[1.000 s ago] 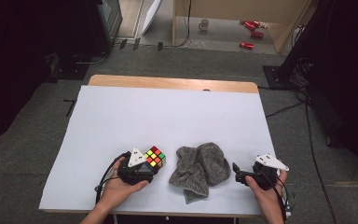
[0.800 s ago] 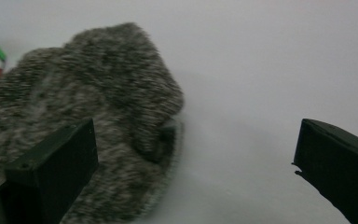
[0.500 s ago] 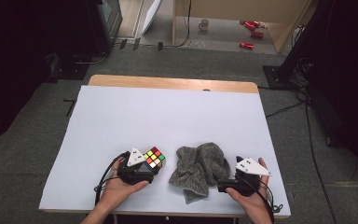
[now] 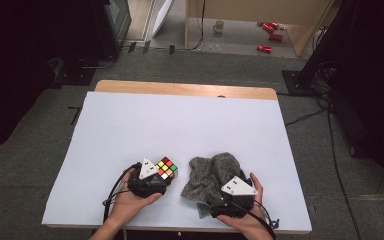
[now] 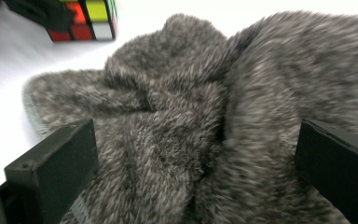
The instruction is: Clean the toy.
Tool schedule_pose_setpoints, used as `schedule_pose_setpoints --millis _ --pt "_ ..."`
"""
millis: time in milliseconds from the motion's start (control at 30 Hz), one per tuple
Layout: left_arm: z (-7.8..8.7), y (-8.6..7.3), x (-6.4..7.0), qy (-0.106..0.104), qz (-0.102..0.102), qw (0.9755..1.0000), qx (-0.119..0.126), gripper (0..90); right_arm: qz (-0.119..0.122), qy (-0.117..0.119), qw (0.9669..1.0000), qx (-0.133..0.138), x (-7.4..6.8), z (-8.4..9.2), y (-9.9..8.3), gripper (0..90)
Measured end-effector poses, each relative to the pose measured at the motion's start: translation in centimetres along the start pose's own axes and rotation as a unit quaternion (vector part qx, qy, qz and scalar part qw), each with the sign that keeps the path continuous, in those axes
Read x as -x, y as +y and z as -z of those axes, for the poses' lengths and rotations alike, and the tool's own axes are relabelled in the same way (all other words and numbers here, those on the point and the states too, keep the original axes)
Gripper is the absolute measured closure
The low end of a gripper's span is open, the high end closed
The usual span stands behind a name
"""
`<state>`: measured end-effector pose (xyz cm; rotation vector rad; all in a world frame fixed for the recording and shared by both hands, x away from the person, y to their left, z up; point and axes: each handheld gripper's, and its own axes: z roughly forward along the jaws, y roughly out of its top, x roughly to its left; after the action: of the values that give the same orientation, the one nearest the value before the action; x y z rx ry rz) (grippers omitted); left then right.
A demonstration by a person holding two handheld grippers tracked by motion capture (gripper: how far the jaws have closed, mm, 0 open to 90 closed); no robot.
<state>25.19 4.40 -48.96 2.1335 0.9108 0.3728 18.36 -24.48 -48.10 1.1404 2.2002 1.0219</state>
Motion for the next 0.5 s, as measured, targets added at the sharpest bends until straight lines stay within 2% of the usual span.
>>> schedule_pose_setpoints --millis 67,167,333,433,500 --pt "0.0 0.0 0.0 0.001 -0.001 1.0 0.0 34.0 0.0 -0.004 0.9999 -0.011 -0.2 -0.7 -0.2 0.0" --pt "0.0 0.0 -0.1 -0.001 0.001 1.0 0.001 34.1 -0.003 -0.018 0.9994 -0.029 -0.2 -1.4 -0.5 4.7" --pt "0.0 -0.1 -0.2 -0.008 0.006 1.0 0.0 33.7 -0.009 -0.021 0.9995 -0.023 0.0 -1.5 -0.7 15.1" --pt "-0.2 -0.4 -0.1 0.002 0.006 0.9999 -0.015 32.1 -0.013 -0.024 0.9995 -0.017 0.1 -1.4 -0.9 20.3" --pt "-0.1 -0.5 0.0 0.009 -0.001 0.9997 -0.021 28.6 -0.013 -0.026 0.9995 -0.009 0.1 -1.3 -1.0 24.1"
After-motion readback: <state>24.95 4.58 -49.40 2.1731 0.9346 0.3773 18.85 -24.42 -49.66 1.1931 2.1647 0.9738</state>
